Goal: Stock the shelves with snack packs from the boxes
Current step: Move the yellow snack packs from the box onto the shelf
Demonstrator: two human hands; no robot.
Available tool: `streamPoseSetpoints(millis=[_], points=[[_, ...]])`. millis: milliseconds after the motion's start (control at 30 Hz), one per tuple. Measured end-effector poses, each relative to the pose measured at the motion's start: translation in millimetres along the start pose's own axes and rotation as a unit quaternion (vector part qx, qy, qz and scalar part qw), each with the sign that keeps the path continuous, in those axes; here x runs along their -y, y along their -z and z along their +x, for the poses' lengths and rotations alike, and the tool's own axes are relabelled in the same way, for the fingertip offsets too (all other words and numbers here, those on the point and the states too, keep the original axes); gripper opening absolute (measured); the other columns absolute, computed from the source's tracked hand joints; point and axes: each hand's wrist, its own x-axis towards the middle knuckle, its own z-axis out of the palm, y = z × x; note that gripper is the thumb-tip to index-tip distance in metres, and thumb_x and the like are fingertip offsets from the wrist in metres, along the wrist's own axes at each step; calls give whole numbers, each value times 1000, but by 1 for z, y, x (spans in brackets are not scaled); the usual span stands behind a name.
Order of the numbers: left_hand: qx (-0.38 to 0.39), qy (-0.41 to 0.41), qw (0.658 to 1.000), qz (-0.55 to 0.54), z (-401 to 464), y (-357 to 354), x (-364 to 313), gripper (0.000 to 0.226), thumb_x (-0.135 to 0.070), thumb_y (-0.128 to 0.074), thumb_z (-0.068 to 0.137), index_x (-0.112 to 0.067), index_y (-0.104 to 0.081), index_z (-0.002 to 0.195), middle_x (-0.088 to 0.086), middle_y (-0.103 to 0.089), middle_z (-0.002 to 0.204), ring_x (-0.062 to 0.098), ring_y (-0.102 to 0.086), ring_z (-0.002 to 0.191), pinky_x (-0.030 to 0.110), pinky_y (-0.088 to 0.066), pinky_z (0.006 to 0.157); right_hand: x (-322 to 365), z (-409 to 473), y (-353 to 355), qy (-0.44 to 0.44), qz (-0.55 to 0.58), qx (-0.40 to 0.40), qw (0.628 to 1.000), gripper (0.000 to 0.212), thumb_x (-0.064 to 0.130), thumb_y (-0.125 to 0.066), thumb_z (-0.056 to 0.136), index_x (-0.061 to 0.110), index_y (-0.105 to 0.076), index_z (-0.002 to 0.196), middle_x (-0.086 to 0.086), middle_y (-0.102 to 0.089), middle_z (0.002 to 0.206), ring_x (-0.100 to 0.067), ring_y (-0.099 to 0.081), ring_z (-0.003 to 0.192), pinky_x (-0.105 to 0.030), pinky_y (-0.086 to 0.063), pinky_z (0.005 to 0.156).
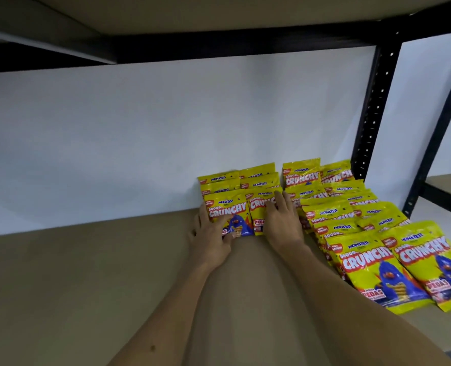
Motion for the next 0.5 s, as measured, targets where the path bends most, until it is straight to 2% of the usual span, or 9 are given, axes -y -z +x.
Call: streamPoseSetpoints(millis=[133, 367, 433, 500], points=[[3, -6, 1000, -20, 9, -1, 5, 44, -42, -61, 89, -46, -47, 130, -6, -13, 154, 22, -22, 143, 62, -26, 109, 2, 3, -5, 3, 46, -18, 999, 40, 25, -39, 101, 1, -51, 132, -18, -37, 151, -33, -23, 146, -48, -24, 118], [10, 24, 999, -29, 2, 2, 3, 45, -44, -58, 91, -45, -47, 134, -10, -16, 154, 19, -30, 140, 57, -17, 114, -1, 1, -11, 40, 25, -6, 999, 41, 24, -37, 103, 7, -45, 140, -13, -34, 154, -29, -20, 147, -45, -17, 119], [11, 21, 999, -47, 1, 1, 5, 49, -45, -58, 90, -46, -43, 137, -9, -21, 151, 18, -34, 137, 54, -21, 114, -1, 0, -14, 54, 26, -21, 998, 38, 21, -39, 102, 6, -50, 135, -16, -41, 149, -33, -26, 145, -48, -21, 118], [-8, 20, 997, -80, 3, 2, 6, 56, -44, -60, 87, -43, -39, 138, -6, -29, 146, 18, -40, 132, 52, -32, 110, -1, 0, -15, 60, 28, -47, 997, 39, 21, -38, 100, 3, -55, 130, -20, -47, 144, -36, -33, 141, -51, -27, 116]])
